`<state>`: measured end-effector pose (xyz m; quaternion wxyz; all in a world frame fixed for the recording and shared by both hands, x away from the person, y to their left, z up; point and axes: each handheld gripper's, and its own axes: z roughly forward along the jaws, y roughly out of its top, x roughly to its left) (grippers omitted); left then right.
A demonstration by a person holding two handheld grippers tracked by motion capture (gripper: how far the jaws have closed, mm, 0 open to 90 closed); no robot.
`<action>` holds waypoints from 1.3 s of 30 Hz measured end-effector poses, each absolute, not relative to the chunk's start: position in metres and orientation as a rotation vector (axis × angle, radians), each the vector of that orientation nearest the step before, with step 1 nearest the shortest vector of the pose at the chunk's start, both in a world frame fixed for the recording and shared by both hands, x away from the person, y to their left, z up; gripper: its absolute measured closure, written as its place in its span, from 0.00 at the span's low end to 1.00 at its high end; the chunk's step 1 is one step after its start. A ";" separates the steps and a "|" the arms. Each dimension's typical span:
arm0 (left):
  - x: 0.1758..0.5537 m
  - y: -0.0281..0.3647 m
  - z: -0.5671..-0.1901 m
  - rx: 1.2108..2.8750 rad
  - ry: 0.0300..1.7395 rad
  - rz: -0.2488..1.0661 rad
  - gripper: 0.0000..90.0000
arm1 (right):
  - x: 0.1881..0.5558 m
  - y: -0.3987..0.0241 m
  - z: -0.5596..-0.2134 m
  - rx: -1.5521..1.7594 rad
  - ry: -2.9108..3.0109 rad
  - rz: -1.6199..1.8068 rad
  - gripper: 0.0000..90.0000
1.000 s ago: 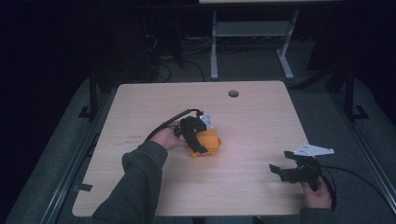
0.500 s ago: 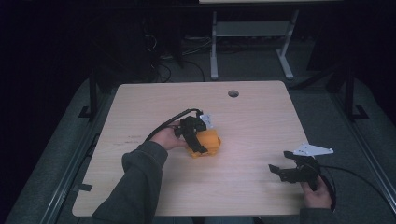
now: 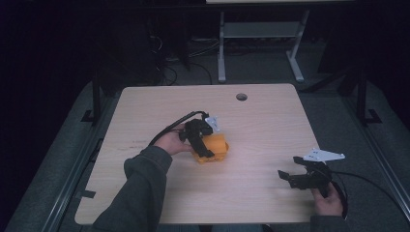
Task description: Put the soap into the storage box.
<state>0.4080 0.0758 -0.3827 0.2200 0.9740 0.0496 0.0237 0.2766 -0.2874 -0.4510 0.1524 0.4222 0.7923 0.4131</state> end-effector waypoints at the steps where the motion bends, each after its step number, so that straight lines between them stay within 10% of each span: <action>1: 0.408 0.076 -0.382 2.695 0.137 0.069 0.19 | 0.277 -0.287 -0.451 1.212 2.273 1.186 0.15; 39: 0.390 0.103 -0.358 2.660 0.168 0.139 0.20 | 0.277 -0.286 -0.452 1.212 2.276 1.173 0.15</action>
